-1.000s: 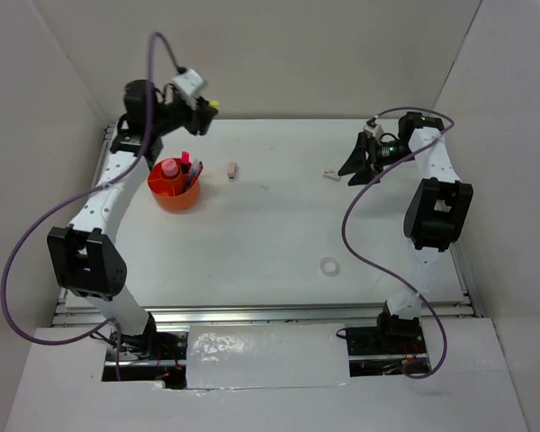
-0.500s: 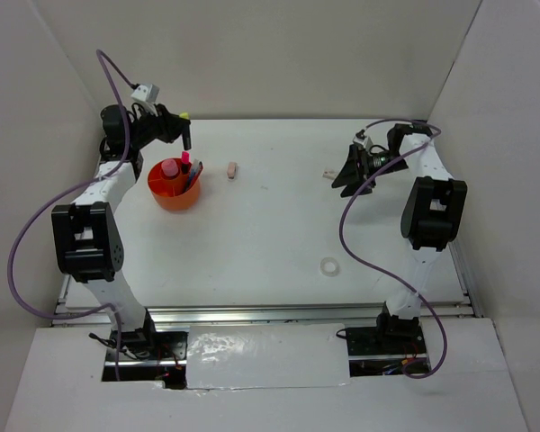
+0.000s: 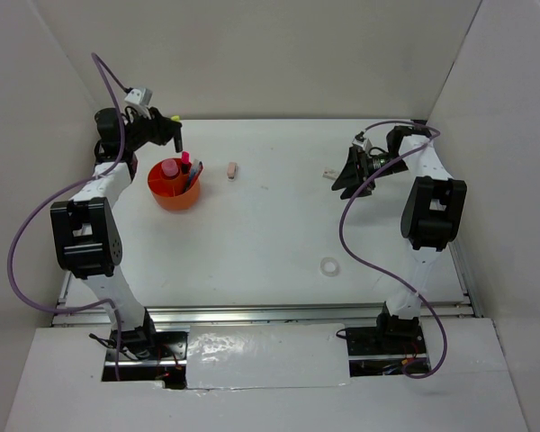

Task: Sort the stationery into containers
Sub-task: Place the pen in the storage box.

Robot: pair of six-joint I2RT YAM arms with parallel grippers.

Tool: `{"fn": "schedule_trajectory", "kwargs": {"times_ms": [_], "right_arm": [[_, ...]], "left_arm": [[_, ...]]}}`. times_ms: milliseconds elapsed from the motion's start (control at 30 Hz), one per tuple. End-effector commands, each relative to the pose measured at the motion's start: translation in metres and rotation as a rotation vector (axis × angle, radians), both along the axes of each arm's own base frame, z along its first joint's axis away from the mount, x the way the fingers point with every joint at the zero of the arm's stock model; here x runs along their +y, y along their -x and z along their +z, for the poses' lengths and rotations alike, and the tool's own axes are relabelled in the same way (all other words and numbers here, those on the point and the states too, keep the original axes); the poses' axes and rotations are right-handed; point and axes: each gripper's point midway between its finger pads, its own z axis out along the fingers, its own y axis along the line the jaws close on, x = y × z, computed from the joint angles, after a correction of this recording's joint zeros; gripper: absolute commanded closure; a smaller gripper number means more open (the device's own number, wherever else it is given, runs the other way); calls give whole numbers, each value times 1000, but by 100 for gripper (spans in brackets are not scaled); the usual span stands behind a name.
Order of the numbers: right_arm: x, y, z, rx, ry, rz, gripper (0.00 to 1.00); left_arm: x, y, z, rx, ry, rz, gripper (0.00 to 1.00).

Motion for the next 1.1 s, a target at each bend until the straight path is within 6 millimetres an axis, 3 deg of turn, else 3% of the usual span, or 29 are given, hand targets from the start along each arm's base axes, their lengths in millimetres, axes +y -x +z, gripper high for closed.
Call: {"fn": "schedule_trajectory", "kwargs": {"times_ms": [0,233,500,800,1067], "right_arm": [[2,20,11,81,-16,6,22],[1,22,9,89,-10,8,22],[2,22,9,89,-14,9,22],[1,21,7,89,-7,10,22],[1,18,8,75,9,15,22]], "left_arm": [[1,-3,-2,-34,-37,-13,100],[4,-1,-26,10,-42,-12,98],[1,0,-32,19,-47,-32,89],[3,-1,-42,43,-62,-30,67],[1,2,-34,24,-65,-34,45]]}}
